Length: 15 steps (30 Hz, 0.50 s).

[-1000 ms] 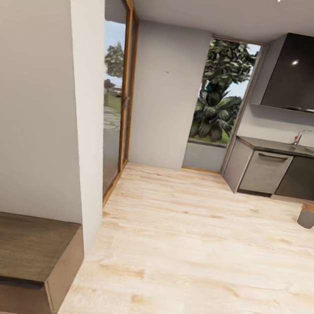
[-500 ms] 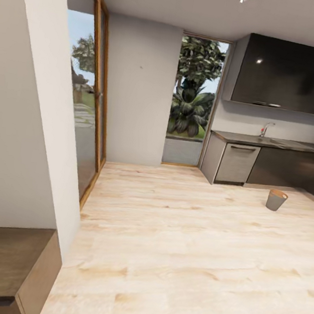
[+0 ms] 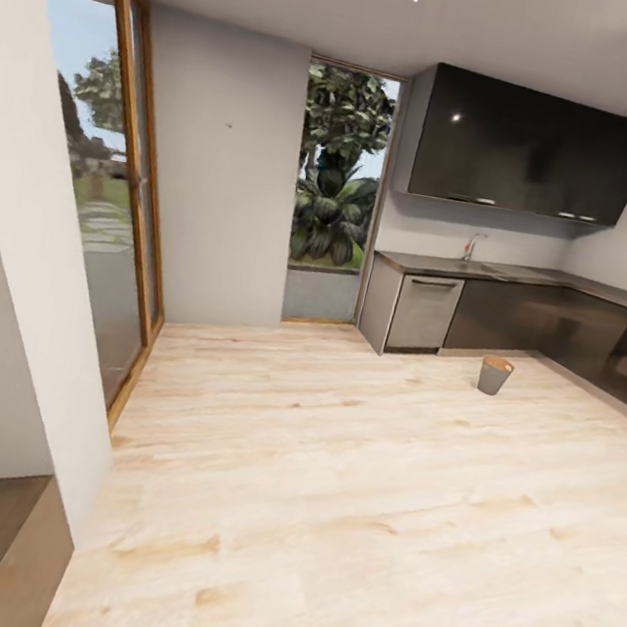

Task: Put the three can of soda from the living room inside the tash can in the kitchen.

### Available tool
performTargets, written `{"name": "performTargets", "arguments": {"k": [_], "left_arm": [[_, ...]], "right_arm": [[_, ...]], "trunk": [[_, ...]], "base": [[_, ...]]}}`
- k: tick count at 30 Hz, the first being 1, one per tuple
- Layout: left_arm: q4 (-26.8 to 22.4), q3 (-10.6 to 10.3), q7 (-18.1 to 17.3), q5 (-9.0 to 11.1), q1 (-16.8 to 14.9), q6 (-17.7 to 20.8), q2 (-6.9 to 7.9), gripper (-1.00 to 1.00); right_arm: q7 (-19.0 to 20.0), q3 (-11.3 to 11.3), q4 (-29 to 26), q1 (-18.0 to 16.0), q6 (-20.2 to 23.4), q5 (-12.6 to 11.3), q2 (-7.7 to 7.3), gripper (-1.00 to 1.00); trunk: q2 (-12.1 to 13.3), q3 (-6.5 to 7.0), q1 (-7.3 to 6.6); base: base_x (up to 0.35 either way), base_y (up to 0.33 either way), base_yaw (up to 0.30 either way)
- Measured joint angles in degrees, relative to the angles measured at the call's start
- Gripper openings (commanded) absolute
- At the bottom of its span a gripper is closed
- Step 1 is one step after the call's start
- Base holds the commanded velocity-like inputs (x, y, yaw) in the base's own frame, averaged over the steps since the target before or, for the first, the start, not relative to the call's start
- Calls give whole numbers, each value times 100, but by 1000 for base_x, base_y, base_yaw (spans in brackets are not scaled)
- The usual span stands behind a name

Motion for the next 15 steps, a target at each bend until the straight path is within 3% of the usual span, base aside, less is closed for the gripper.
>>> {"name": "performTargets", "arguments": {"k": [15], "left_arm": [[0, 0, -2, 0, 0, 0, 0, 100]], "right_arm": [[0, 0, 1, 0, 0, 0, 0, 100]], "trunk": [[0, 0, 0]], "base": [[0, 0, -300]]}}
